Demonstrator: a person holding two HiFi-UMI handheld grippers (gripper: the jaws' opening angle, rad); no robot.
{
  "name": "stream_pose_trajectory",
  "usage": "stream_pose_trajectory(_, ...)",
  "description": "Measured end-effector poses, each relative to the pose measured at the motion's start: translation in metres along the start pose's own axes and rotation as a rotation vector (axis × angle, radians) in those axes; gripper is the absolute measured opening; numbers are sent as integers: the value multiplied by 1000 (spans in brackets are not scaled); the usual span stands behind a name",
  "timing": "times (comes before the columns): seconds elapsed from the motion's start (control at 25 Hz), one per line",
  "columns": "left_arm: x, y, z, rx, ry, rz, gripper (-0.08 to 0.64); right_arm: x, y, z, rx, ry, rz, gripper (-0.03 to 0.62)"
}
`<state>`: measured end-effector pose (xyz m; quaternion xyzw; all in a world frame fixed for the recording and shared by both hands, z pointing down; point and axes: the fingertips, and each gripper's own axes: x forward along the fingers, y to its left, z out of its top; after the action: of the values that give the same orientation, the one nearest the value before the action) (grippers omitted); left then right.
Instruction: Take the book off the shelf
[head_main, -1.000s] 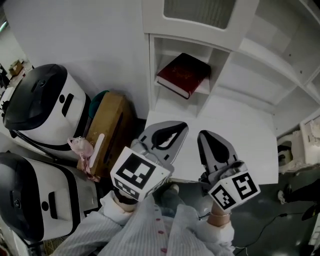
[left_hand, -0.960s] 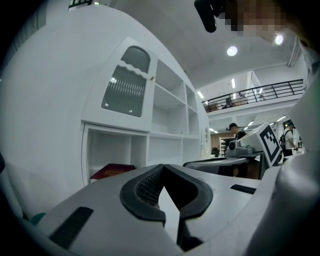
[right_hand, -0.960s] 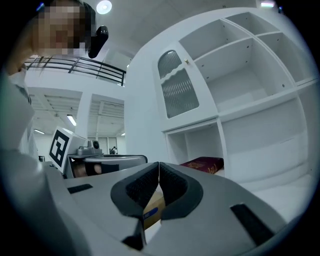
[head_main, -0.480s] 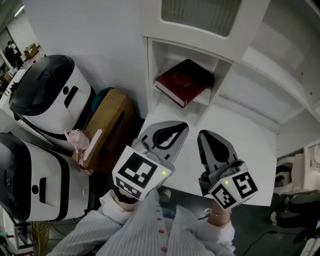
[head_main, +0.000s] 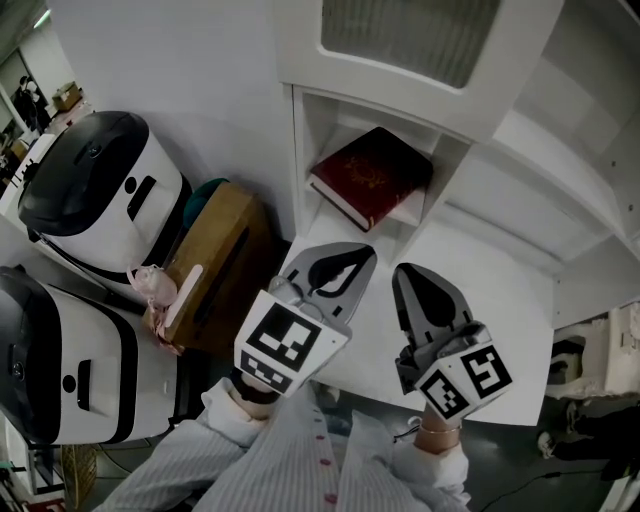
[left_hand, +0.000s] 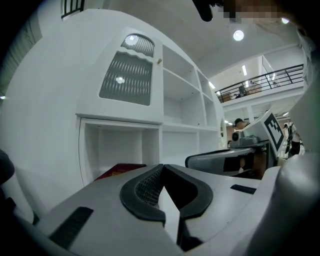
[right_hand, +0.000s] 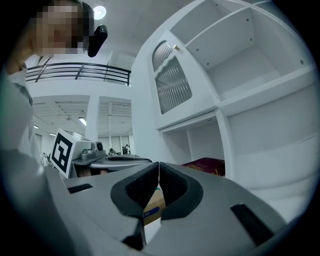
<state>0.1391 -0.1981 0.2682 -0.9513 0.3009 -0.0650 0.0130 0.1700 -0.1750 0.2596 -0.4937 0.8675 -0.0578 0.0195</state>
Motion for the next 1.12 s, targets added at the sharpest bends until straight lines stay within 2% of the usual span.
stream_pose_trajectory(0.56, 31, 28, -14, 35, 28, -17, 12, 24, -27, -4, 22, 14, -49, 15)
stream_pose_trajectory(0.8, 34, 40, -20, 62, 41, 0, 15, 32, -31, -8, 28, 18, -56, 15)
stream_pose_trajectory(0.92, 36, 43, -22, 81, 45, -5, 89, 36, -33, -8, 30, 19, -54, 15)
stream_pose_trajectory(1.12, 41, 48, -35, 167, 78, 9, 141, 40, -36, -8, 21, 22, -58, 15)
